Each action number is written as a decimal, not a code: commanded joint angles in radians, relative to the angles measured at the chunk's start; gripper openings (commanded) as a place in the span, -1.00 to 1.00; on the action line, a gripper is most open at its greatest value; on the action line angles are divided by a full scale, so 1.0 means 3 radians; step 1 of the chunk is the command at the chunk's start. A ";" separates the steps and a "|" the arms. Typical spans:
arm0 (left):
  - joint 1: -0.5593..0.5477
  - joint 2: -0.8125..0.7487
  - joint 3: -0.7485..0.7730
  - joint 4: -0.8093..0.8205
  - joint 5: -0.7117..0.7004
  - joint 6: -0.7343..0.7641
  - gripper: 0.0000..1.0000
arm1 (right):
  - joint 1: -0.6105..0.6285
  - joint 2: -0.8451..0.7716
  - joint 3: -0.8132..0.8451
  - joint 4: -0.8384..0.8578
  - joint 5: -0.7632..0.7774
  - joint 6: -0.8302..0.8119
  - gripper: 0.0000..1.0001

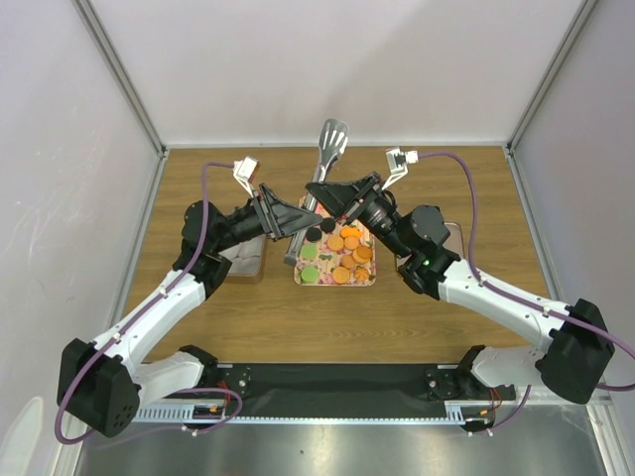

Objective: Pack the cookies

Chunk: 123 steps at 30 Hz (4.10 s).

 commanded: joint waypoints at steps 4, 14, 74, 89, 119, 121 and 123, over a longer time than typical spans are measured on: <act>0.0026 -0.0071 0.0079 0.0047 -0.0026 0.0162 0.45 | 0.0005 -0.0101 -0.0012 0.0185 0.0343 -0.0078 -1.00; 0.0026 -0.0061 0.0069 0.0047 -0.0010 0.0193 0.23 | -0.0025 -0.0050 -0.0027 0.0272 0.0338 0.0029 -1.00; -0.0326 -0.0102 0.0560 -0.2816 -0.1675 0.2202 -0.11 | -0.0552 -0.1466 0.0126 -0.3542 0.1259 -0.0778 0.89; -0.0715 0.0200 0.0678 -0.3655 -0.2889 0.2504 -0.15 | -0.0864 -0.1431 -0.0002 -0.3926 0.0794 -0.0993 0.90; -0.1012 0.0992 0.0851 -0.3850 -0.3548 0.2581 -0.10 | -0.0987 -0.1400 -0.0196 -0.3921 0.0609 -0.1121 0.91; -0.1017 0.1013 0.0851 -0.3840 -0.3574 0.2586 -0.09 | -0.0997 -0.1400 -0.0196 -0.3916 0.0604 -0.1126 0.90; -0.1022 0.1033 0.0856 -0.3855 -0.3599 0.2586 -0.07 | -0.1007 -0.1395 -0.0201 -0.3916 0.0589 -0.1126 0.91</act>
